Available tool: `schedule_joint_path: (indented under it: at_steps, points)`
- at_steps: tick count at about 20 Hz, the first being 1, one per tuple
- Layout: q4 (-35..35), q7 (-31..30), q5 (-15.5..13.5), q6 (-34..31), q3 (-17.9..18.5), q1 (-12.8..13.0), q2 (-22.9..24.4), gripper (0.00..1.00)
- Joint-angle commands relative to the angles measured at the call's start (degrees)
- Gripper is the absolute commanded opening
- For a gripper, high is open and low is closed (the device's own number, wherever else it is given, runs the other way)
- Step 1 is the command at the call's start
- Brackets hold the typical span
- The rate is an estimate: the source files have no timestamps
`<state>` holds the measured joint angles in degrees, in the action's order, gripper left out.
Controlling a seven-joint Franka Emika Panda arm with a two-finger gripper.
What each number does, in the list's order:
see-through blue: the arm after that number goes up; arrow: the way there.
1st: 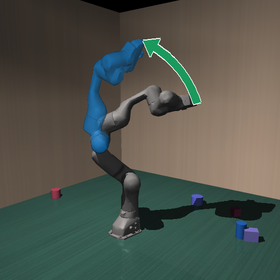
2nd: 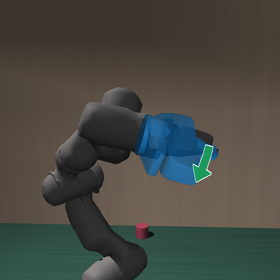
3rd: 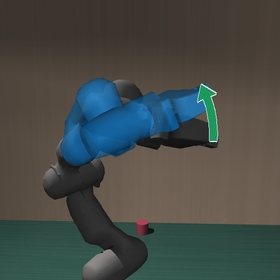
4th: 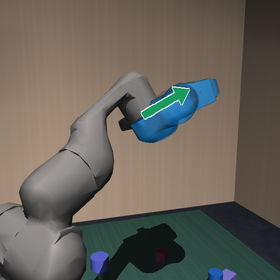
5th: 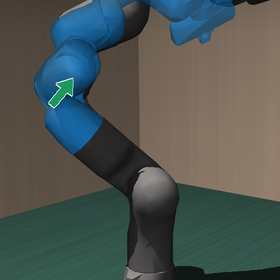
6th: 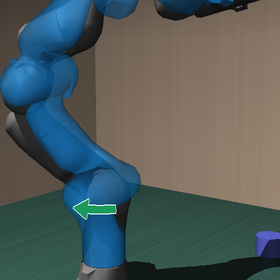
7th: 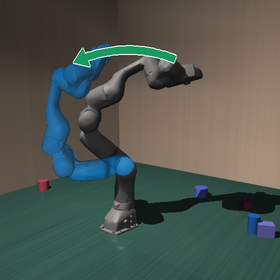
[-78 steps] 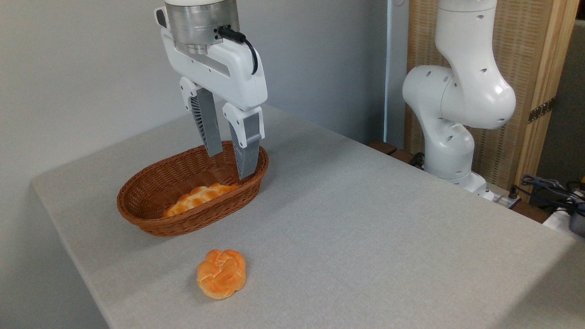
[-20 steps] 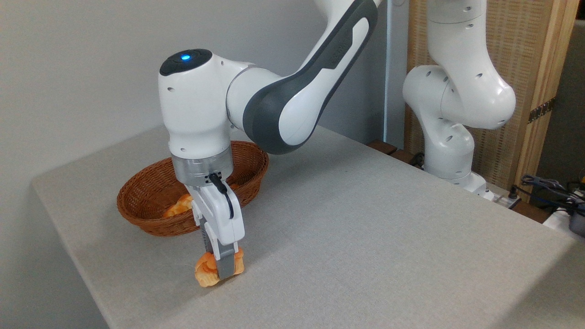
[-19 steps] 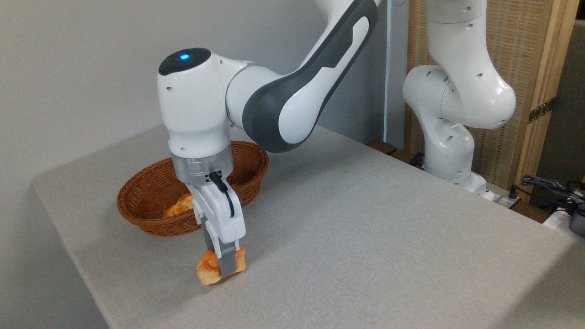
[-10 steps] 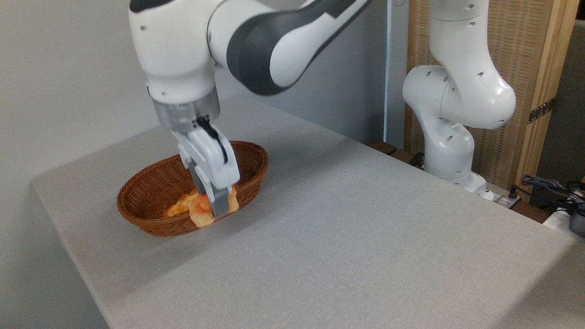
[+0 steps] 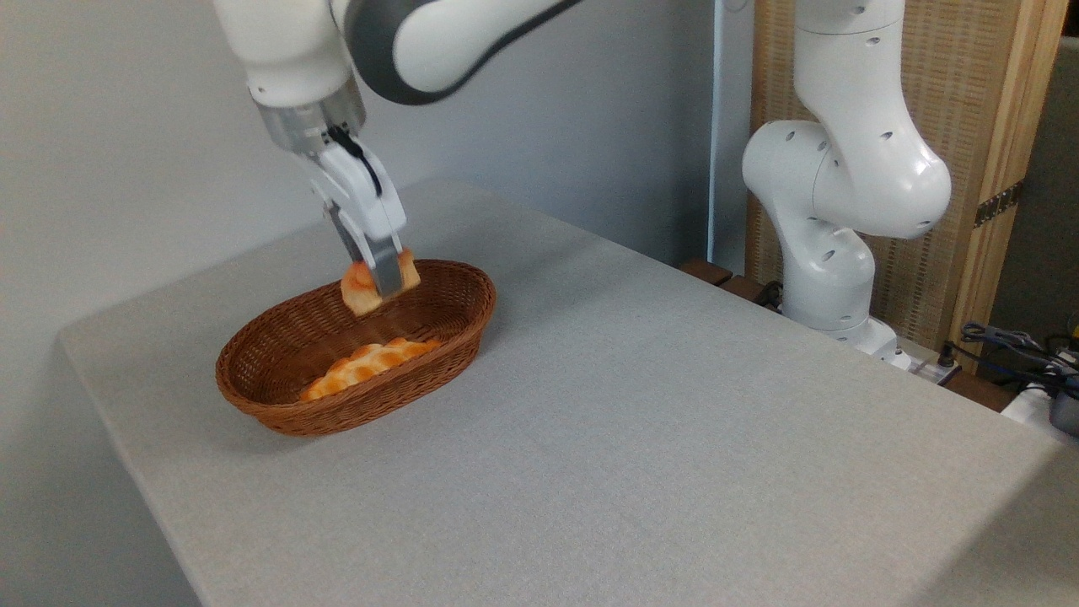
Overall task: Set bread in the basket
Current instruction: 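Lift the bread roll and carry it over the wicker basket, then lower the bread roll into the basket beside the loaf, then open the gripper to release the roll and raise it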
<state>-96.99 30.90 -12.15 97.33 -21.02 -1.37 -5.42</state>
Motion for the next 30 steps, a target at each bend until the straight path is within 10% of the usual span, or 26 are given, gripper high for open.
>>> schedule_joint_path:
  at_steps: [1, 20, 25, 30]
  points:
    - [-0.4, -5.4, 0.2, -0.9, -3.9, -0.1, 0.2, 1.0]
    - [-0.3, -5.1, 4.9, -0.2, -4.3, 0.7, 0.3, 1.0]
    - [0.3, -3.2, 23.6, -0.1, -1.8, -0.2, 3.5, 1.0]
    - [4.3, -3.5, 16.3, -0.7, 6.2, -0.1, 3.6, 1.0]
